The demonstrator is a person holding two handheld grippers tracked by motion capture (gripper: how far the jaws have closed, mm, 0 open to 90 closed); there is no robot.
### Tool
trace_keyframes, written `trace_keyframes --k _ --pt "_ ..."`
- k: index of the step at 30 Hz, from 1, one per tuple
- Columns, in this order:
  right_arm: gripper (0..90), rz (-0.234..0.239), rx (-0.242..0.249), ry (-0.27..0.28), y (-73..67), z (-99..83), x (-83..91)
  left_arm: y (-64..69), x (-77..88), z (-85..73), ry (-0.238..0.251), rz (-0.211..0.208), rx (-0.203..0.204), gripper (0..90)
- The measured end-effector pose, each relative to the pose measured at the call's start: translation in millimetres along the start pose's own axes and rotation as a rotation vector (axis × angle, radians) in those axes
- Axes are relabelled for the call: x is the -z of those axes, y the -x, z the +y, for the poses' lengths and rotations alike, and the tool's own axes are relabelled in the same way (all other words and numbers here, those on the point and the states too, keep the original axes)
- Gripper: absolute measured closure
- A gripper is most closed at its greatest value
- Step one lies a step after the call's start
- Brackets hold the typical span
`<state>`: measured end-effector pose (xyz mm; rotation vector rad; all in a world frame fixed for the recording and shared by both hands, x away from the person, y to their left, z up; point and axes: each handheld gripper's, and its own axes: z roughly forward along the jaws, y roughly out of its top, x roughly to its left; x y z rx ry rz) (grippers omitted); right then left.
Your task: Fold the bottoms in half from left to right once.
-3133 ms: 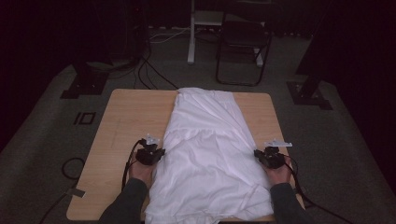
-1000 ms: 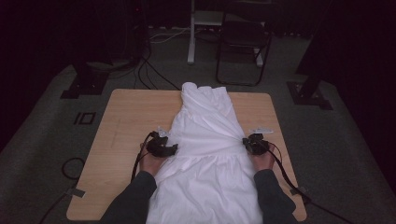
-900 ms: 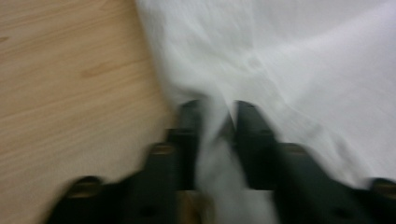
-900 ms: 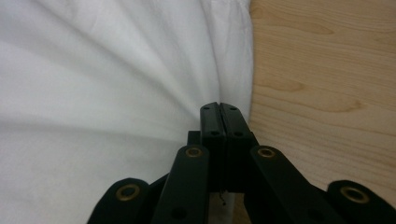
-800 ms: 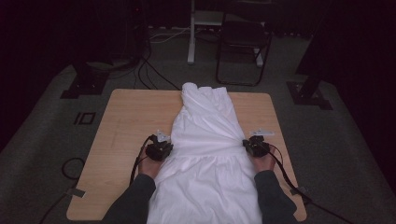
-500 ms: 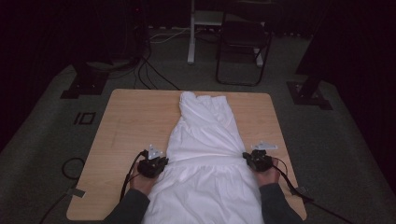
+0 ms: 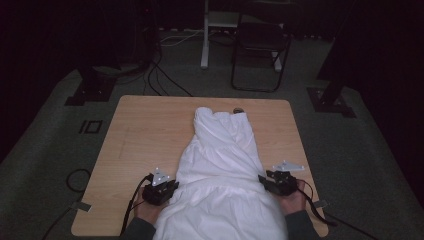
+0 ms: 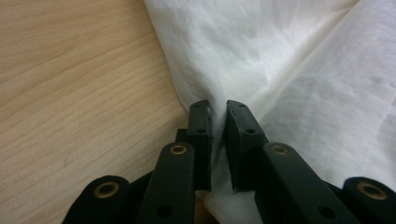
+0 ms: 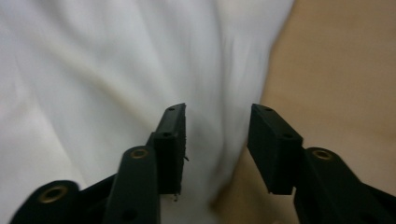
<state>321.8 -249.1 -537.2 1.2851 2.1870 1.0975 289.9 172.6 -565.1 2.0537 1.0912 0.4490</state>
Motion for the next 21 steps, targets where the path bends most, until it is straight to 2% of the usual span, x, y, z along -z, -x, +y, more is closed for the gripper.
trace_keyframes --k 2,5,7,9,13,14,15,16,17,18,19,20,21 --pt "53.5 0.025 0.023 0.031 4.1 20.7 -9.3 0.5 -0.5 0.3 0.001 0.002 -0.003 81.0" --pt "53.8 0.060 0.036 0.032 7.5 49.6 -36.1 1.5 -0.5 0.0 0.004 0.009 -0.006 81.0" --pt "53.7 0.058 0.047 0.022 7.5 66.0 -55.5 1.8 -0.5 -0.3 0.006 0.011 -0.007 81.0" --pt "52.5 0.092 0.025 0.013 7.8 79.8 -74.4 1.9 -0.4 -0.6 0.007 0.012 -0.009 81.0" --pt "47.9 0.152 -0.022 -0.028 6.8 94.0 -108.4 1.4 -0.5 -1.0 0.011 0.008 -0.008 81.0" --pt "47.9 0.152 -0.022 -0.028 6.8 94.0 -108.4 1.4 -0.5 -1.0 0.011 0.008 -0.008 80.9" --pt "47.9 0.168 -0.028 -0.051 6.5 94.5 -115.3 1.9 -0.5 -1.4 0.013 0.010 -0.008 80.9" --pt "69.8 0.161 -0.016 -0.107 5.5 93.0 -123.3 2.2 -0.3 -1.5 0.012 0.013 -0.010 80.9" --pt "79.1 0.129 0.010 -0.124 4.5 92.5 -121.5 2.6 -0.1 -1.6 0.011 0.013 -0.013 80.9" --pt "85.8 0.078 0.035 -0.103 3.9 92.9 -114.6 3.1 0.0 -1.8 0.012 0.013 -0.015 80.9" --pt "86.7 0.049 0.036 -0.062 4.9 94.3 -103.3 3.7 0.2 -2.0 0.012 0.015 -0.015 80.9" --pt "86.7 0.049 0.036 -0.062 4.9 94.3 -103.3 3.7 0.2 -2.0 0.012 0.015 -0.015 80.9" --pt "86.7 0.022 0.034 -0.014 6.9 96.5 -89.6 3.7 0.2 -2.0 0.012 0.015 -0.015 80.9"
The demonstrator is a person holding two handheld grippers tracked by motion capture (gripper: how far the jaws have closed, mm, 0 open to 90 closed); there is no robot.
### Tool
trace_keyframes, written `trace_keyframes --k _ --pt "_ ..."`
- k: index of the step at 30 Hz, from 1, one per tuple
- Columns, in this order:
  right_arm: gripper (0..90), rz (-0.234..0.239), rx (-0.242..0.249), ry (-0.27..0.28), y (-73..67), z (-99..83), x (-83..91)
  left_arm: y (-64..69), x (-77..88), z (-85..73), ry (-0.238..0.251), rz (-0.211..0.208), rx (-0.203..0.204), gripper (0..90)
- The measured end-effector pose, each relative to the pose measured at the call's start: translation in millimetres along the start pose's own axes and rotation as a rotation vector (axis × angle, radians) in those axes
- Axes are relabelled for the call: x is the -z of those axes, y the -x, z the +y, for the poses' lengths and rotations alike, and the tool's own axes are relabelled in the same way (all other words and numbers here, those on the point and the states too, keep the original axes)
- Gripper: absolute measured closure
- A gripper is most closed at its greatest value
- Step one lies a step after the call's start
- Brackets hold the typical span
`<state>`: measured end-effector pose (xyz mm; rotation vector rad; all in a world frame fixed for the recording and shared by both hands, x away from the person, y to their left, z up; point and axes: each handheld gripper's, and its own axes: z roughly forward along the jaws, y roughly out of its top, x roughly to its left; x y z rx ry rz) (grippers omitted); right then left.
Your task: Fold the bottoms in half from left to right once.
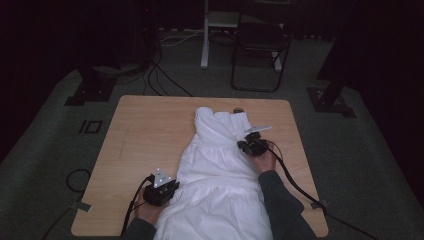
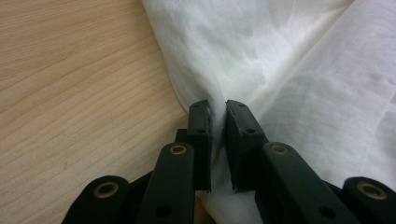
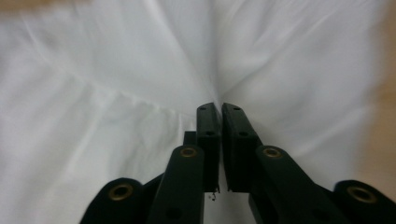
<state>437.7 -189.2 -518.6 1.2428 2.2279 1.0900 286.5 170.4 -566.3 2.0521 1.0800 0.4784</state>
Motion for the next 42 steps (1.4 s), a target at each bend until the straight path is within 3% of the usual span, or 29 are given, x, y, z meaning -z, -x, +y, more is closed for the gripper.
trace_keyframes --k 1,2,3,4,6,8,10,11,14,16,18,19,20,21,24,27,29,31,32,36,38,41,42 --pt "86.9 -0.127 0.066 0.059 4.8 4.1 30.6 1.9 0.3 0.2 -0.004 0.012 -0.008 81.0" --pt "86.9 -0.181 0.097 0.062 8.6 4.3 40.0 2.6 0.3 0.5 -0.006 0.009 -0.008 81.0" --pt "86.9 -0.201 0.098 0.059 14.1 2.6 46.7 4.2 0.2 0.5 -0.008 0.004 -0.010 80.9" --pt "86.8 -0.186 0.065 0.048 21.7 -2.0 49.9 5.4 0.0 0.5 -0.005 0.004 -0.012 80.8" --pt "86.8 -0.179 0.054 0.036 25.5 -5.9 49.1 8.5 -0.3 1.1 -0.010 0.002 -0.023 80.8" --pt "86.5 -0.165 0.024 -0.016 32.6 -23.9 35.5 9.8 -0.4 3.1 -0.026 -0.004 -0.029 80.3" --pt "86.3 -0.127 0.001 -0.032 35.1 -35.4 22.9 6.3 -0.8 8.0 -0.056 -0.037 -0.014 71.7" --pt "86.3 -0.114 -0.007 -0.042 36.1 -39.2 17.4 4.4 -0.6 11.1 -0.055 -0.031 -0.020 66.8" --pt "86.3 -0.108 -0.025 -0.070 36.9 -44.7 7.4 -4.6 2.4 30.1 0.005 -0.049 -0.004 59.3" --pt "86.1 -0.109 -0.031 -0.090 35.6 -46.5 3.1 -7.0 1.3 48.3 0.039 -0.040 -0.018 55.4" --pt "86.1 -0.110 -0.032 -0.094 35.0 -47.3 1.6 -7.0 1.3 48.3 0.039 -0.040 -0.018 53.9" --pt "86.1 -0.111 -0.054 -0.079 34.4 -47.9 0.6 -9.1 -12.5 76.9 0.069 -0.037 -0.032 51.7" --pt "86.1 -0.111 -0.057 -0.077 34.2 -47.9 0.2 -9.6 -21.7 87.5 0.075 -0.035 -0.026 51.5" --pt "86.1 -0.112 -0.059 -0.073 33.8 -48.0 -0.1 -10.5 -44.9 105.7 0.070 -0.047 -0.004 51.5" --pt "86.1 -0.110 -0.063 -0.070 34.0 -48.3 -0.4 -11.9 -85.8 120.5 0.006 -0.027 0.023 49.4" --pt "86.0 -0.100 -0.072 -0.060 35.3 -49.4 -0.4 -12.3 -119.9 117.2 -0.072 0.000 0.040 47.7" --pt "86.0 -0.097 -0.079 -0.046 35.9 -51.4 0.0 -11.7 -119.8 113.2 -0.034 -0.005 0.034 52.7" --pt "86.0 -0.091 -0.081 -0.037 35.6 -53.1 0.5 -9.5 -114.2 108.1 -0.033 0.001 0.014 71.3" --pt "86.0 -0.086 -0.084 -0.034 34.7 -54.0 0.9 -8.2 -110.9 104.5 -0.029 0.007 0.007 75.8" --pt "85.7 -0.056 -0.044 -0.048 20.3 -58.9 6.7 -3.1 -96.4 90.0 -0.018 0.035 0.004 78.7" --pt "85.5 -0.040 -0.008 -0.054 10.1 -64.3 12.2 4.6 -80.7 75.3 -0.015 0.061 -0.013 78.7" --pt "85.3 -0.022 0.013 -0.062 0.8 -69.7 18.2 9.0 -67.6 63.3 -0.017 0.057 -0.011 78.2" --pt "85.0 -0.011 0.029 -0.068 -4.6 -72.7 21.8 11.0 -56.2 52.2 -0.014 0.042 0.000 78.2"
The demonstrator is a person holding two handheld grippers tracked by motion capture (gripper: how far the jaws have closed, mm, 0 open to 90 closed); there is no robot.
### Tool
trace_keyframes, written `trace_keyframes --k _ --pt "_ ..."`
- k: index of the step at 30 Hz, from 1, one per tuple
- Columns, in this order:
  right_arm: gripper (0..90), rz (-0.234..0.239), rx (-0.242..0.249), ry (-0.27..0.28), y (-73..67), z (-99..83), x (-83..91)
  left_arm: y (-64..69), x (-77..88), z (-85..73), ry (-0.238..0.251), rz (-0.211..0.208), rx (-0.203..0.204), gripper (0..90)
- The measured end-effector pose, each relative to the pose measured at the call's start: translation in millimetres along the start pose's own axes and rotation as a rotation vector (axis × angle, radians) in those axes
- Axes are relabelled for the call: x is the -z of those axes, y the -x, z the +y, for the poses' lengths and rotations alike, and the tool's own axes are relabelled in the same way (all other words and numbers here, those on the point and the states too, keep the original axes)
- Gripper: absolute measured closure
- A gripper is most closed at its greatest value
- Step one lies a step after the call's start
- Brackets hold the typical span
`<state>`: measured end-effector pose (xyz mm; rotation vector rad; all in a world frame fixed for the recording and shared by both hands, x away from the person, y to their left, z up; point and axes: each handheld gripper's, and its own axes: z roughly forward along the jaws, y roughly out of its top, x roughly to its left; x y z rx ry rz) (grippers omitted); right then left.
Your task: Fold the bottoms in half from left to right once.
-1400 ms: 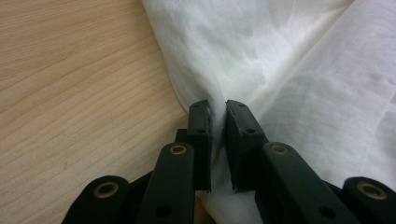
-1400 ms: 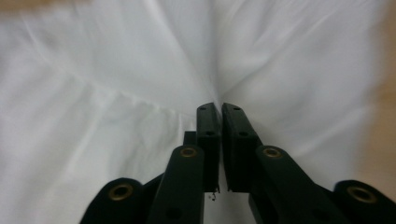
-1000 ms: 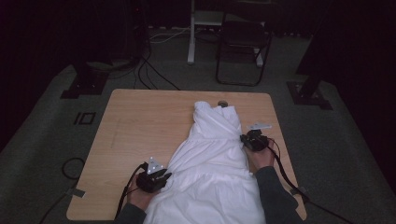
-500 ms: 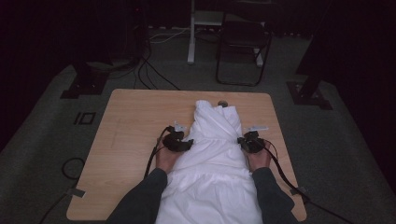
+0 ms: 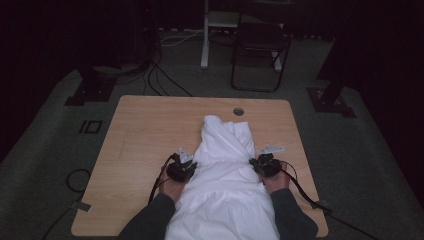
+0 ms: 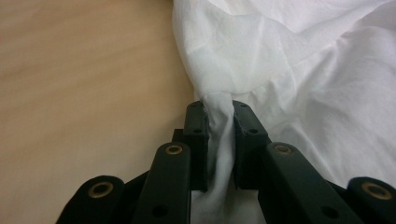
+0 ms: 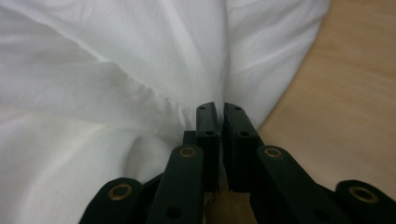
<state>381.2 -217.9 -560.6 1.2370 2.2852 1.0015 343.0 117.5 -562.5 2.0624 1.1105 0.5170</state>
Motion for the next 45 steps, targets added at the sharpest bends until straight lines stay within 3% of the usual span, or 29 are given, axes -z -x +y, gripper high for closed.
trace_keyframes --k 1,4,7,10,16,22,24,26,27,28,30,32,34,35,38,42,45 --pt "82.2 0.021 0.025 -0.027 -8.1 -3.2 6.0 1.1 4.1 -4.5 0.006 -0.003 0.001 78.0" --pt "63.4 0.040 0.066 -0.065 -13.7 0.6 14.6 4.2 15.9 -15.3 0.005 0.009 -0.035 77.7" --pt "52.8 0.048 0.062 0.002 -11.9 20.2 23.6 3.9 17.0 -16.9 0.010 0.007 -0.027 77.5" --pt "49.7 0.080 0.057 0.060 -13.6 50.2 24.2 4.5 16.8 -16.9 0.010 0.011 -0.033 77.1" --pt "49.2 0.119 0.073 0.089 -23.4 104.2 -6.4 6.3 16.8 -17.1 0.013 0.024 -0.042 76.5" --pt "45.3 0.164 0.056 0.062 -34.1 131.5 -44.7 7.2 16.8 -17.2 0.015 0.033 -0.050 76.1" --pt "47.1 0.197 0.016 0.051 -33.2 133.1 -56.5 7.8 17.1 -17.4 0.013 0.040 -0.057 75.8" --pt "74.2 0.222 0.022 -0.009 -31.7 130.9 -63.8 8.4 17.2 -17.5 0.014 0.042 -0.058 75.7" --pt "86.0 0.184 0.058 -0.027 -31.7 129.4 -61.6 8.4 17.4 -17.7 0.013 0.042 -0.056 75.4" --pt "89.4 0.146 0.078 -0.008 -30.7 128.3 -53.9 8.3 17.6 -17.9 0.013 0.039 -0.052 75.2" --pt "89.9 0.134 0.058 0.088 -22.0 126.7 -27.8 7.6 18.2 -18.4 0.013 0.032 -0.043 74.2" --pt "89.8 0.064 0.046 0.172 -11.1 122.9 1.9 6.6 18.6 -18.8 0.012 0.016 -0.020 72.6" --pt "89.8 0.019 0.010 0.206 3.3 115.6 21.9 6.8 18.4 -18.8 0.007 -0.018 -0.004 71.0" --pt "89.7 0.011 -0.014 0.195 11.4 109.6 25.1 8.0 18.1 -18.7 0.008 -0.021 -0.003 70.4" --pt "89.4 -0.021 -0.045 0.126 20.4 92.4 9.0 12.4 18.0 -18.5 0.005 -0.017 -0.013 70.0" --pt "86.4 0.005 -0.120 0.038 26.0 68.2 -31.4 12.5 18.4 -19.1 0.006 -0.021 -0.006 69.6" --pt "80.5 0.001 -0.136 0.002 22.8 59.9 -47.5 14.1 20.5 -20.8 0.005 -0.017 -0.018 70.0"
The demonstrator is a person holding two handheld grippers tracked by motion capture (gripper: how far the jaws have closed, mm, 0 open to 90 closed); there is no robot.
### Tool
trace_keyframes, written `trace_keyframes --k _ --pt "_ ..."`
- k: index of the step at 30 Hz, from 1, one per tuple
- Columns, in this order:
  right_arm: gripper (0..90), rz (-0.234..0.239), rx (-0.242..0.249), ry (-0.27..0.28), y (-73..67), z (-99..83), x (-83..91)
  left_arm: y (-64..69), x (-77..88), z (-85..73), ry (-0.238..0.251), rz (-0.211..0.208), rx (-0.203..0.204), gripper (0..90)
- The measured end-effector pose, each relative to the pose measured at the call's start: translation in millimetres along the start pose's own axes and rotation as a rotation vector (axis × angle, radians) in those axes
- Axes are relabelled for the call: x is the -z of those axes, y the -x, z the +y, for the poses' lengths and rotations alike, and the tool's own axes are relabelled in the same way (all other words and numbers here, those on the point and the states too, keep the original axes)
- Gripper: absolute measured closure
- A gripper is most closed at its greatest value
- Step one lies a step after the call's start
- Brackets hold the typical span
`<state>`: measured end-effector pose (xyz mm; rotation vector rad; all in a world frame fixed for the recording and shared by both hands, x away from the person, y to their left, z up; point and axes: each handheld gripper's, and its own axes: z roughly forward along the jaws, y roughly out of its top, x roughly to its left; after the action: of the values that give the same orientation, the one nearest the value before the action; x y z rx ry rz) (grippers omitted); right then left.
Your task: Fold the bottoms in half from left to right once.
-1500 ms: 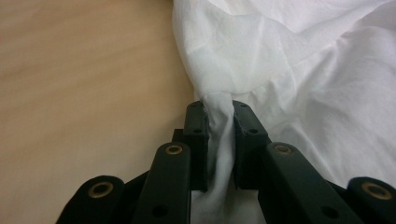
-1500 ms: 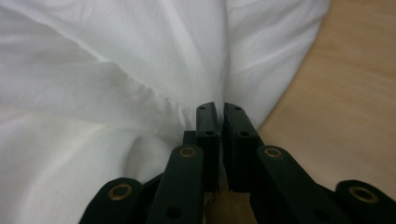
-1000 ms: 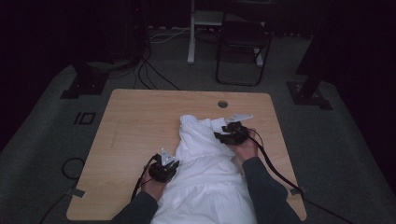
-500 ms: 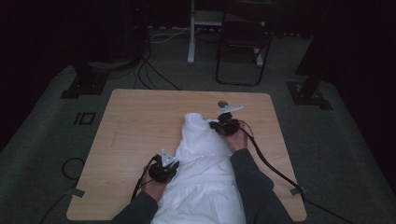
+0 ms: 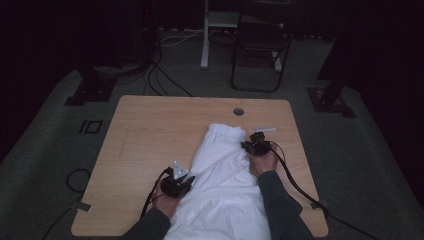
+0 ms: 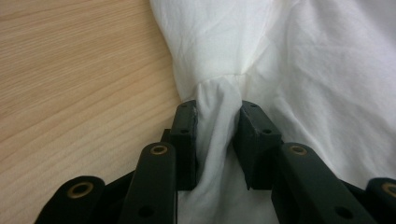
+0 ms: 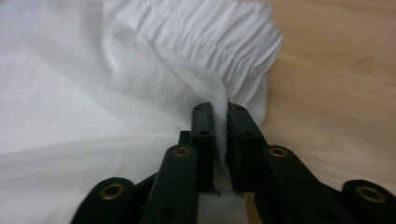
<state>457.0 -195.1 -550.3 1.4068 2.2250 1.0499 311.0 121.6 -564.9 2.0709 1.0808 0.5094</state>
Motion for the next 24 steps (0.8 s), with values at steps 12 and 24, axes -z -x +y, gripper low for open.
trace_keyframes --k 12,24 --pt "76.3 -0.023 0.112 -0.037 -36.8 -21.9 11.2 8.3 32.2 -13.9 -0.105 -0.074 -0.076 59.8" --pt "77.3 0.008 0.077 -0.039 -32.9 -21.0 10.6 -42.3 -10.7 77.8 -0.023 -0.141 -0.008 39.3"
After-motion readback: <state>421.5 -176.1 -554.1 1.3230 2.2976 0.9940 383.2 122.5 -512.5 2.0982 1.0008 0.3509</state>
